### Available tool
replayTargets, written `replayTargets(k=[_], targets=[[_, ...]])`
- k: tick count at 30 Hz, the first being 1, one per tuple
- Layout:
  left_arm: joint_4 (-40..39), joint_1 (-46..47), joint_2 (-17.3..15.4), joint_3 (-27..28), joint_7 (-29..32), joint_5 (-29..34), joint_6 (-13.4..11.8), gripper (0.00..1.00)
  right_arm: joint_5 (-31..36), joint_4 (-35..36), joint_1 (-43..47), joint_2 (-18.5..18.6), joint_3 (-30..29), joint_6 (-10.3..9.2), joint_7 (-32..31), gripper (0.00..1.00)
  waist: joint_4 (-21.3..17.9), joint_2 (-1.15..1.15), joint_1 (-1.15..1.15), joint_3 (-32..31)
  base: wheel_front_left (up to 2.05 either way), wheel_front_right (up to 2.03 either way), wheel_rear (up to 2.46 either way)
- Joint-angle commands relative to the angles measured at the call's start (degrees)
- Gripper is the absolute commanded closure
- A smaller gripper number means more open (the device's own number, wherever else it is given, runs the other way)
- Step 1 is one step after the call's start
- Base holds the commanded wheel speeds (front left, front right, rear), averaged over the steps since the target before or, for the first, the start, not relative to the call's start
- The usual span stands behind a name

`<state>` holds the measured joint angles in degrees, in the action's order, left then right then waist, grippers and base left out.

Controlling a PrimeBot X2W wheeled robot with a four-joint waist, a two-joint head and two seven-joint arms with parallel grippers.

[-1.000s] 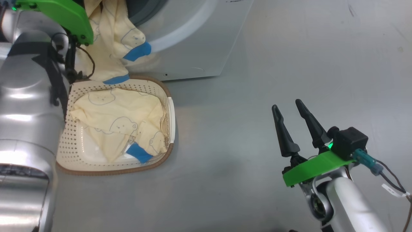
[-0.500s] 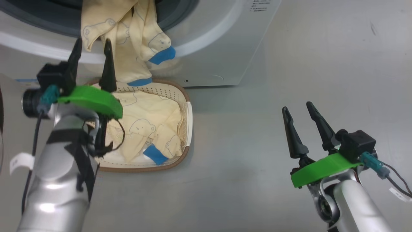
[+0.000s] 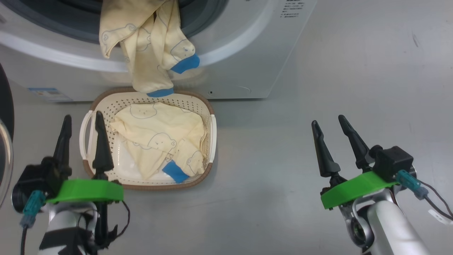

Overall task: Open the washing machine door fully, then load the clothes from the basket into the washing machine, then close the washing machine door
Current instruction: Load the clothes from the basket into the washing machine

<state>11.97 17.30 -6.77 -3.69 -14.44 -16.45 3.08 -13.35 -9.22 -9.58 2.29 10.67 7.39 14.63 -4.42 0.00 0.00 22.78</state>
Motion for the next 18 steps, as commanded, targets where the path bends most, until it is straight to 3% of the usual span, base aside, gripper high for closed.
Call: replayTargets(k=[1,18], targets=[[-3.0,-2.5,-0.7,2.9,-0.6,1.1,0.2,0.00,0.6,1.8,0.6,0.6,0.9,0.10,0.4,0.00,0.1,0.00,0.00,-0.2,0.00,0.00,0.00],[-8.5,-14.6,2.0,7.5,-0.6,5.2,2.8,0.00,0.8,1.6,0.7,0.6,1.2,0.10,0.4,0.00,-0.6,0.00,0.00,-1.7,0.00,0.00,0.00]])
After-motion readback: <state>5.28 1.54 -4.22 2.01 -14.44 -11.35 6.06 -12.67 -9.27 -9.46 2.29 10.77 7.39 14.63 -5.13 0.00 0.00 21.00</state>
